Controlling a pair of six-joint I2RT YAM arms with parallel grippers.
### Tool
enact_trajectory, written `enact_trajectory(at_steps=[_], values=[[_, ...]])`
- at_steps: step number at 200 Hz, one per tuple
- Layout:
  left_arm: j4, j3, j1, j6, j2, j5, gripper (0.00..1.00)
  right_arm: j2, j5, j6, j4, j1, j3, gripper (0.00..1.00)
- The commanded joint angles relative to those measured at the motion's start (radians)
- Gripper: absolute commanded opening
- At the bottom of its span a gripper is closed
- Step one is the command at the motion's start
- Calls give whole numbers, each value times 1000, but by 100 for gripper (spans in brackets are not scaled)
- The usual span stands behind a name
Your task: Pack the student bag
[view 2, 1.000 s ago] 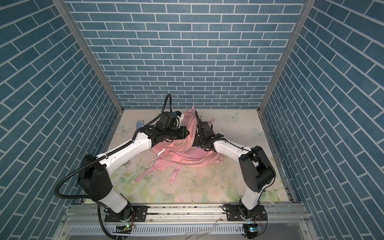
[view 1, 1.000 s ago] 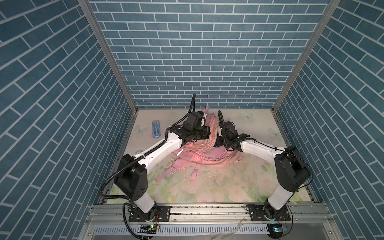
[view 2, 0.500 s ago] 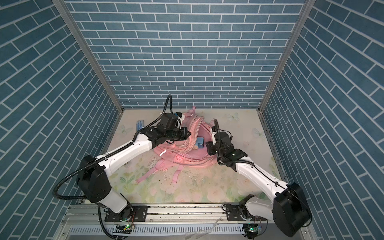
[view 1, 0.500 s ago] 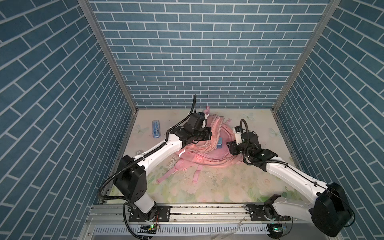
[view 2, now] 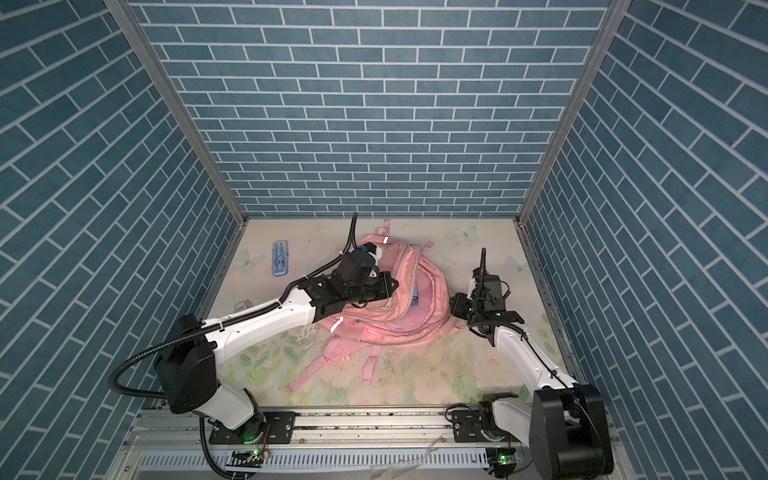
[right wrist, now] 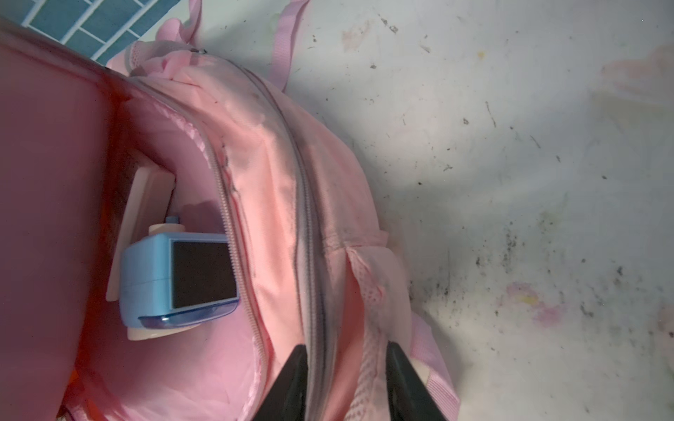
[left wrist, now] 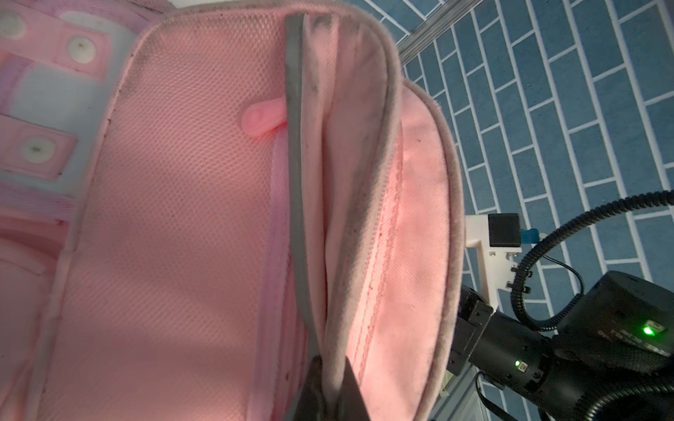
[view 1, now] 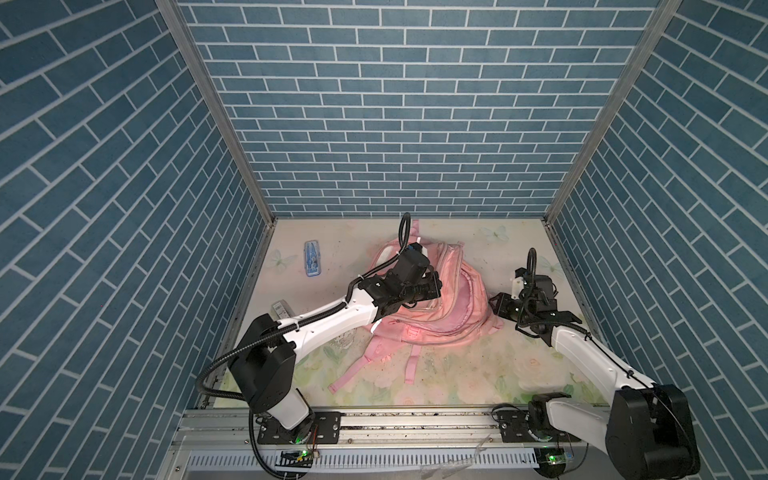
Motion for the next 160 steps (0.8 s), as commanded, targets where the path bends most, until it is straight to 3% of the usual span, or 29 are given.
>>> enact_trajectory(at_steps=[1, 31, 41, 78, 96, 124, 160], values=[[95, 61, -13, 24, 39, 31, 22, 0, -64, 39, -25, -10, 37, 39], [-106, 126, 2, 216, 7, -52, 54, -37, -94, 93, -23, -18, -11, 43], [-168, 127, 24, 276, -18, -86, 59, -53, -121, 129, -9, -18, -42, 44], [-230, 57, 159, 490, -111, -41, 64, -101, -195, 245, 64, -18, -167, 44], [-247, 10, 196, 705, -126, -5, 63, -100, -226, 269, 102, -17, -197, 43], [-331, -29, 208, 996, -94, 8, 60, -52, -268, 298, 151, -17, -211, 42], [-365, -86, 209, 1191, -67, -61, 55, 42, -318, 310, 215, -18, -202, 33]])
